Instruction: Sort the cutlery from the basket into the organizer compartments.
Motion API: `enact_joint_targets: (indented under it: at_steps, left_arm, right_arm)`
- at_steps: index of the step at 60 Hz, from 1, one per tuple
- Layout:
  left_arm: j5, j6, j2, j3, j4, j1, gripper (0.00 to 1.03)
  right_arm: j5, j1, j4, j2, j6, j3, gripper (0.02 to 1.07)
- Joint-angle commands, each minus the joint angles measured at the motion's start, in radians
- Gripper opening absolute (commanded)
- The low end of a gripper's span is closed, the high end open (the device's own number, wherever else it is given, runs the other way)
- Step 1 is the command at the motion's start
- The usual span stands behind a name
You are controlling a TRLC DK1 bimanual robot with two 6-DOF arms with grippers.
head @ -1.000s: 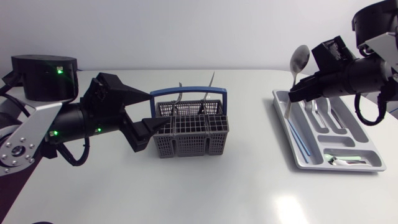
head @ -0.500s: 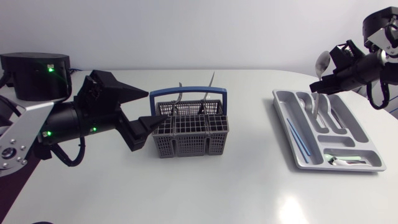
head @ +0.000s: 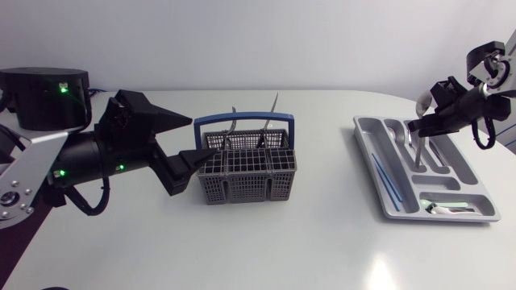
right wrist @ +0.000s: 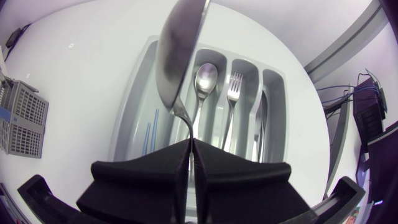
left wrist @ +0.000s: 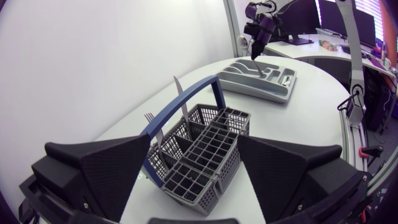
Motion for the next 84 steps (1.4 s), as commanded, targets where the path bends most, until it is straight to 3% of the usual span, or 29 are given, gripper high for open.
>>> enact_joint_targets:
  at_steps: [1,35,59,84]
  left_arm:
    - [-0.004,-0.003,-0.013,-0.020,-0.008,0.004,0.97]
    - [-0.004,-0.003,-0.018,-0.016,-0.013,-0.001,0.97]
    - [-0.004,-0.003,-0.023,-0.007,-0.025,-0.005,0.97]
    - [-0.004,-0.005,-0.027,0.004,-0.041,-0.009,0.97]
  right_arm:
    - [0.003,-0.013,0.008,0.049,-0.018,0.038,0.08]
    - [0.003,-0.014,0.037,0.246,0.003,0.153,0.08]
    - [0.054,-0.011,0.048,0.351,0.029,0.250,0.08]
    - [0.258,0.060,0.123,0.364,0.037,0.227,0.08]
